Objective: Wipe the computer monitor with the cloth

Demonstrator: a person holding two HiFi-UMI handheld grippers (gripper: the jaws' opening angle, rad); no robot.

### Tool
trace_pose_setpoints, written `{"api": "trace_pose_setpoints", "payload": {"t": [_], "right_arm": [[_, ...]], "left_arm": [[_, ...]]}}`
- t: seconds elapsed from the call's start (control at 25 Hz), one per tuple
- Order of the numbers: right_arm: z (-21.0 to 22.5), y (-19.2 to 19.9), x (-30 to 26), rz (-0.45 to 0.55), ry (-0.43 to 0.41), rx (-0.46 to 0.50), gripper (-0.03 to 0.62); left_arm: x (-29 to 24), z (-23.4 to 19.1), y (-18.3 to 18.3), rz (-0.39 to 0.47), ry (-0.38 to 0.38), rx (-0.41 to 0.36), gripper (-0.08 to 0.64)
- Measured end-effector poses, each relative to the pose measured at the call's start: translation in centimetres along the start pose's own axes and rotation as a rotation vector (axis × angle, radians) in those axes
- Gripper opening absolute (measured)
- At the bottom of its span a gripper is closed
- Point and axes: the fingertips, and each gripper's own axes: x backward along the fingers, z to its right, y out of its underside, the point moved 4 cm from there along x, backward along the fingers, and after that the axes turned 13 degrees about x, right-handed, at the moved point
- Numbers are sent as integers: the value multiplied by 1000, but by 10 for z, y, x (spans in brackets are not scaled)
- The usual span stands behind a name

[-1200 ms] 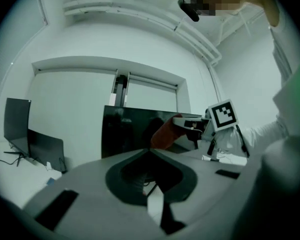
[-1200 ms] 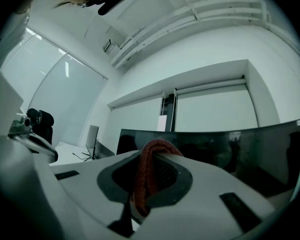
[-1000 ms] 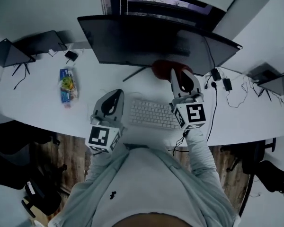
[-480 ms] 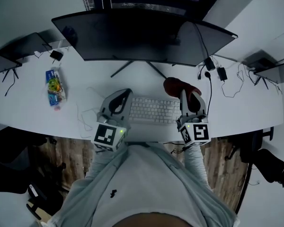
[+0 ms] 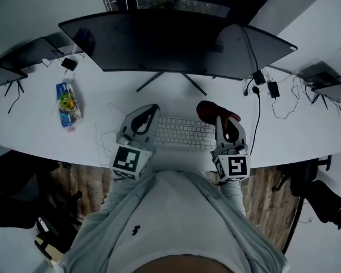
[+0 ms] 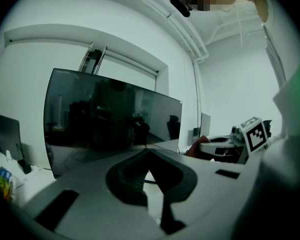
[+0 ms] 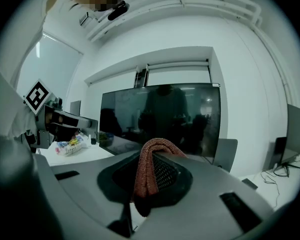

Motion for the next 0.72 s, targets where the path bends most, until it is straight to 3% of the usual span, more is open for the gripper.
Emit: {"api": "trace_pose_setpoints", "payload": {"t": [0.52,0.72], "right_arm": [[-6,-9,-1,35,-37,5,38],[-6,-10,0,27,-13,-28,37]], "left_arm": [[-6,-6,3,-29,8,-2,20],[-8,-4,-4,-17,15,-11,20]]}}
